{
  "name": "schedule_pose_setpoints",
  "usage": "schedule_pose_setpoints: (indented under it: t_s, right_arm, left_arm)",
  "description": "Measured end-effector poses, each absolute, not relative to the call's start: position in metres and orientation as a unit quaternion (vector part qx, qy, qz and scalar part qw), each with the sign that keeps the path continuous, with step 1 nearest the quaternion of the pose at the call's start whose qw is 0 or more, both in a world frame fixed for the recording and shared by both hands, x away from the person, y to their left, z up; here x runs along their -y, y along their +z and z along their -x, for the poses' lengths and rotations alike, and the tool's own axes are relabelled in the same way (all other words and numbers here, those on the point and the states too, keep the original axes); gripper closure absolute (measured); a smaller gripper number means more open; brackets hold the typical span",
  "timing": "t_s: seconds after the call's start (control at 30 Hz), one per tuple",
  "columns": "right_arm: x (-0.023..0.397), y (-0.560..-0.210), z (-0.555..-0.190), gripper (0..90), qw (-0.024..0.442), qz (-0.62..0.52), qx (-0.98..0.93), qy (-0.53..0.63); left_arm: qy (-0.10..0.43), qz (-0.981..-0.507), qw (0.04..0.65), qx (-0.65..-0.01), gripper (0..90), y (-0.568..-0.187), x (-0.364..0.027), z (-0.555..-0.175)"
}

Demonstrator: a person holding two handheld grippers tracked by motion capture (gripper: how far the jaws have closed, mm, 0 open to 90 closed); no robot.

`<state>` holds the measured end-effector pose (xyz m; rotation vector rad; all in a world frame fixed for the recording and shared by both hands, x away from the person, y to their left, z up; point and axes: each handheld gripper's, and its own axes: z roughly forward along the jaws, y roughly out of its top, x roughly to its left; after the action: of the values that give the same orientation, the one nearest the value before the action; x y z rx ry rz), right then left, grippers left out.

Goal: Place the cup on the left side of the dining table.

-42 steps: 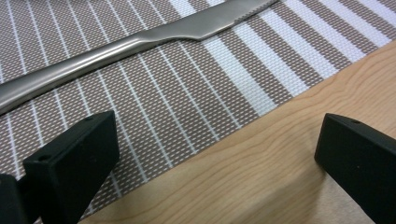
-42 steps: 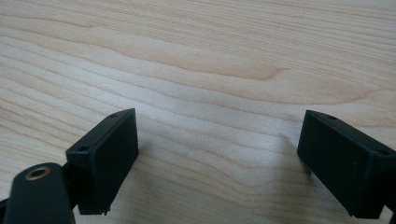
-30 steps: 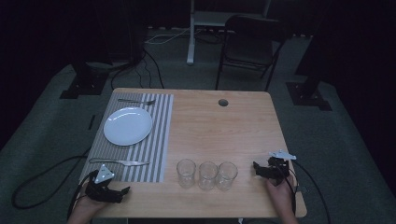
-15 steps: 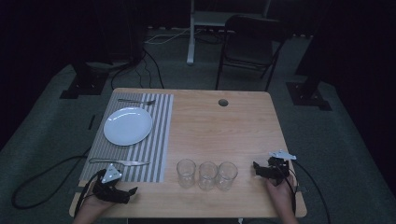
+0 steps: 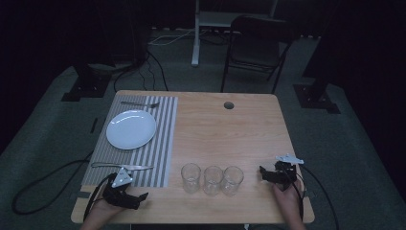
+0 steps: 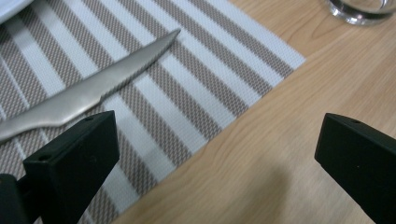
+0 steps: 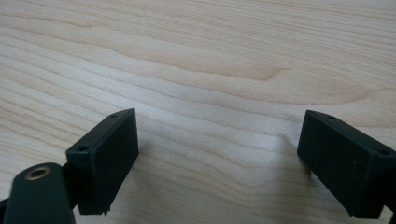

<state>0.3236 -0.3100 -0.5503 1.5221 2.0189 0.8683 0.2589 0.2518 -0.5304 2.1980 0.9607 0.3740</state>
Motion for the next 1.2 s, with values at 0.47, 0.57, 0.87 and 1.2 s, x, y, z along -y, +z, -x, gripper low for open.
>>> schedule_pose_setpoints:
  t_s: [0.47,0.57,0.87,1.2]
  right_arm:
    - [0.31,-0.55,-0.324,12.0,0.232,-0.554,-0.735,0.316]
    - [0.31,-0.55,-0.324,12.0,0.232,-0.554,-0.735,0.316]
    - [0.31,-0.55,-0.324,12.0,0.232,-0.554,-0.735,0.316]
    - [0.31,-0.55,-0.324,12.1,0.232,-0.554,-0.734,0.316]
  left_arm:
    - [0.136,-0.857,0.378,-0.322,0.3,-0.523,-0.21,-0.265]
    - [0.134,-0.858,0.384,-0.314,0.3,-0.523,-0.202,-0.266]
    - [0.124,-0.866,0.385,-0.295,0.4,-0.531,-0.18,-0.27]
    - [0.134,-0.859,0.414,-0.272,0.4,-0.529,-0.151,-0.272]
